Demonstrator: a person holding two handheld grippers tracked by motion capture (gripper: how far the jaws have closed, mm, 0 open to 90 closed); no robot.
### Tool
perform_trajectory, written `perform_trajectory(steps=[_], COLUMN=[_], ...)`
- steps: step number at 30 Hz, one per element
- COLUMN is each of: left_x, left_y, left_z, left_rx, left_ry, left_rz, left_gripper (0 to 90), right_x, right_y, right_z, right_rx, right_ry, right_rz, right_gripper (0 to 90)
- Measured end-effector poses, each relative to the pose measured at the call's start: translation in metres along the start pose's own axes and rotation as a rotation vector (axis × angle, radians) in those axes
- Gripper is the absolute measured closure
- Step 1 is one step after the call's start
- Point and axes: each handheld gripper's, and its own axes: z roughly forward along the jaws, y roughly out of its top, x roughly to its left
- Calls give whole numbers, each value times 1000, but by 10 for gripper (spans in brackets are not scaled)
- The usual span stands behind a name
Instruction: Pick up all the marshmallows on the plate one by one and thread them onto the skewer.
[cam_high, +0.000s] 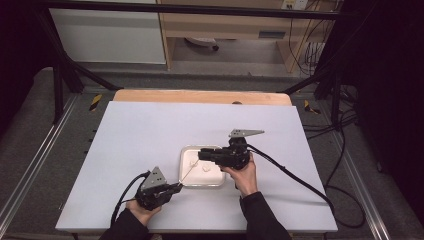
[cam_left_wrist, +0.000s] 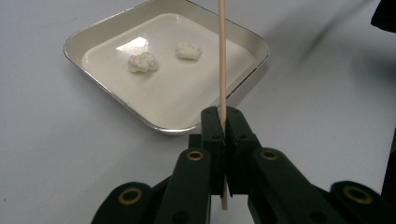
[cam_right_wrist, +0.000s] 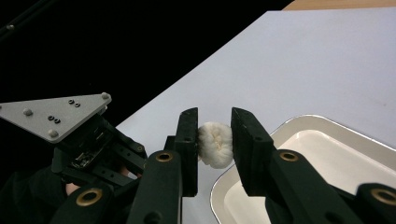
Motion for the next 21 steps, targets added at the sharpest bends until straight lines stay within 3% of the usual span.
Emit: perform_trajectory(steps=[13,16,21], left_x=[-2,-3,-4], left_y=[0,2,2], left_z=[-1,-1,3], left_rx=[-14,-35,-22], left_ry=[9,0,6], left_rz=[7,1,-11], left_gripper=[884,884,883], right_x=[3,3,4], right_y=[-6,-10,-19], right_z=[4,8,16], right_rx=[0,16,36], right_ry=[20,49,55], right_rz=[14,32,38], right_gripper=[743,746,744])
